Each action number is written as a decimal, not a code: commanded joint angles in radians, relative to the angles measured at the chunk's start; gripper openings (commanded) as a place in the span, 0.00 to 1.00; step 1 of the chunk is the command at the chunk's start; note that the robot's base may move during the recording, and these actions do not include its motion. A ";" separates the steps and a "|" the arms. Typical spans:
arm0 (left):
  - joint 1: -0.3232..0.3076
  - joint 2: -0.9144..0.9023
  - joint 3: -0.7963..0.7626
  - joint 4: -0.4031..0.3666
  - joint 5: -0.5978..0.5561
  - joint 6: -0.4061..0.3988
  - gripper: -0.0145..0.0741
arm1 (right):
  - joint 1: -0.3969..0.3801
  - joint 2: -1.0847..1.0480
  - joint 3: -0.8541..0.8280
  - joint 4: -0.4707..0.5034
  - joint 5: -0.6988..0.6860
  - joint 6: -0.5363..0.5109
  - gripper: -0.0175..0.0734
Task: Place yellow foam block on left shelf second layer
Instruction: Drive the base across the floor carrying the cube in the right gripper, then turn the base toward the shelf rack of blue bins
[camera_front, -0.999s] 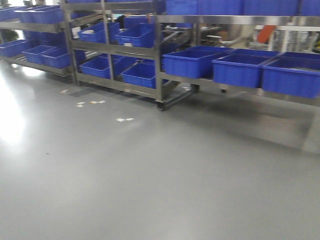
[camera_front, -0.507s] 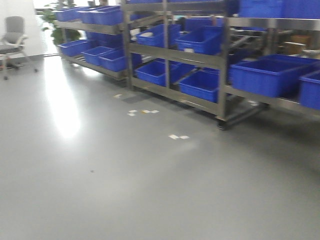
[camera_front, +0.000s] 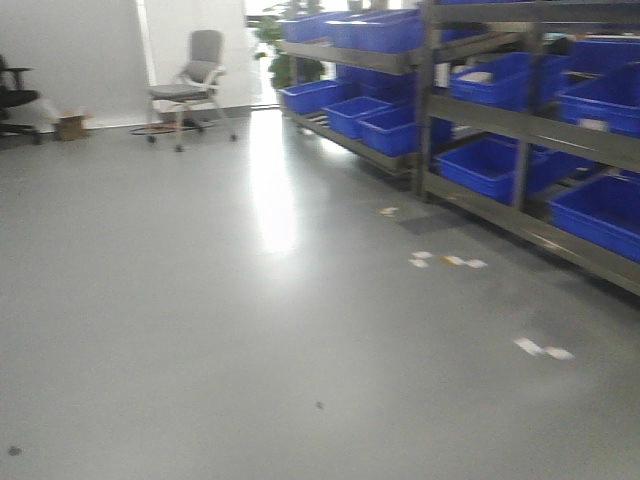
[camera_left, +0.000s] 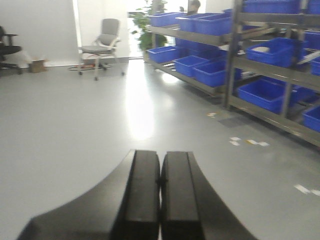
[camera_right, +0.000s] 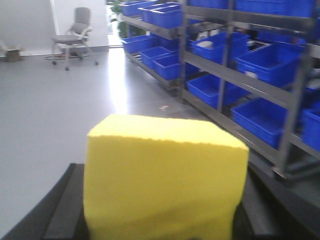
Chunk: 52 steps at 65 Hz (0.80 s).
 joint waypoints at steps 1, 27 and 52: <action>-0.005 0.007 0.026 -0.007 -0.088 -0.004 0.32 | -0.004 -0.005 -0.027 -0.016 -0.092 -0.007 0.54; -0.005 0.007 0.026 -0.007 -0.088 -0.004 0.32 | -0.004 -0.005 -0.027 -0.016 -0.092 -0.007 0.54; -0.005 0.007 0.026 -0.007 -0.088 -0.004 0.32 | -0.004 -0.005 -0.027 -0.016 -0.092 -0.007 0.54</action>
